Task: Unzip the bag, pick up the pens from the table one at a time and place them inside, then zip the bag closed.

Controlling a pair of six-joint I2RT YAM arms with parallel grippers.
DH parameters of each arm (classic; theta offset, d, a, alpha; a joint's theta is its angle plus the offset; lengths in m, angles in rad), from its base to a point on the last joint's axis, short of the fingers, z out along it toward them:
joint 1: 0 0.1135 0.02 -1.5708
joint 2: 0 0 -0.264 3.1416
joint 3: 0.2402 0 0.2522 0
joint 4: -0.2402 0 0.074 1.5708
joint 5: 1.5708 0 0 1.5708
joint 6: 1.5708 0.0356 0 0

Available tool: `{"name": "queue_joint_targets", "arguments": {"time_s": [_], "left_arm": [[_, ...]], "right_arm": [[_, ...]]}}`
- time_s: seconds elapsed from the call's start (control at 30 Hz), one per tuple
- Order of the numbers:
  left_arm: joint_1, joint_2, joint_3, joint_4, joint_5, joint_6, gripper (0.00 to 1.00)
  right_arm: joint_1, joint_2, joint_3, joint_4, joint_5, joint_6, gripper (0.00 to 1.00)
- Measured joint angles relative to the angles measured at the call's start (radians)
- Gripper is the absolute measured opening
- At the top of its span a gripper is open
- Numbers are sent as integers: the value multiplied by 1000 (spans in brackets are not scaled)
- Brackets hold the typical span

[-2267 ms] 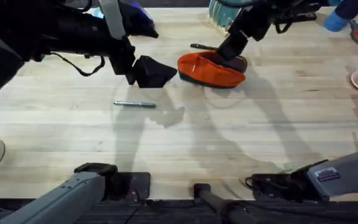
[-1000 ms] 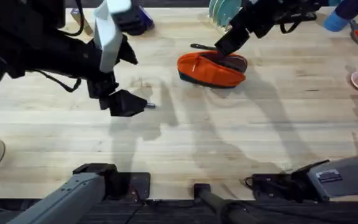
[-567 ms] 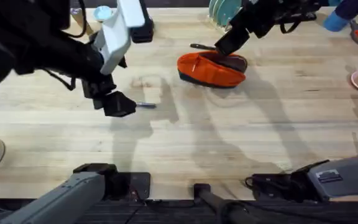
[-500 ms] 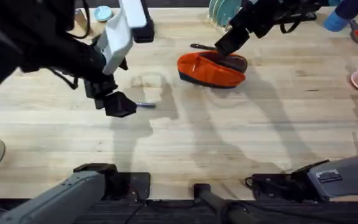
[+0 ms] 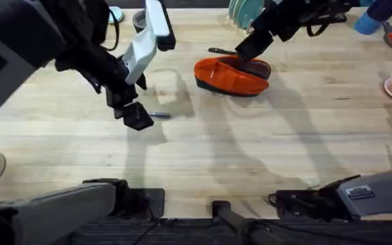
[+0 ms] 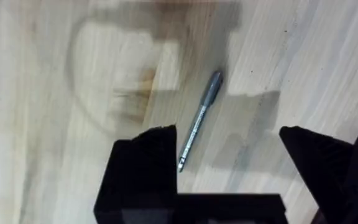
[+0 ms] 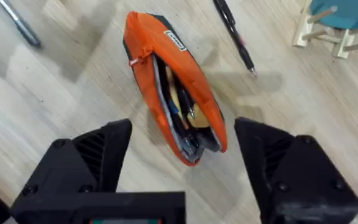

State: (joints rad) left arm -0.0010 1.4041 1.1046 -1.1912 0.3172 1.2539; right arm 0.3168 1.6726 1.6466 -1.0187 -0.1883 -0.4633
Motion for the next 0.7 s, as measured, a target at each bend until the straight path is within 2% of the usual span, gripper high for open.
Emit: {"name": "queue_joint_targets", "arguments": {"time_s": [0.3,0.7], "left_arm": [[0,52,-104,72,8,0,996],[0,56,-113,103,19,0,995]], "right_arm": [[0,0,0,0,0,0,996],[0,0,0,0,0,0,996]]}}
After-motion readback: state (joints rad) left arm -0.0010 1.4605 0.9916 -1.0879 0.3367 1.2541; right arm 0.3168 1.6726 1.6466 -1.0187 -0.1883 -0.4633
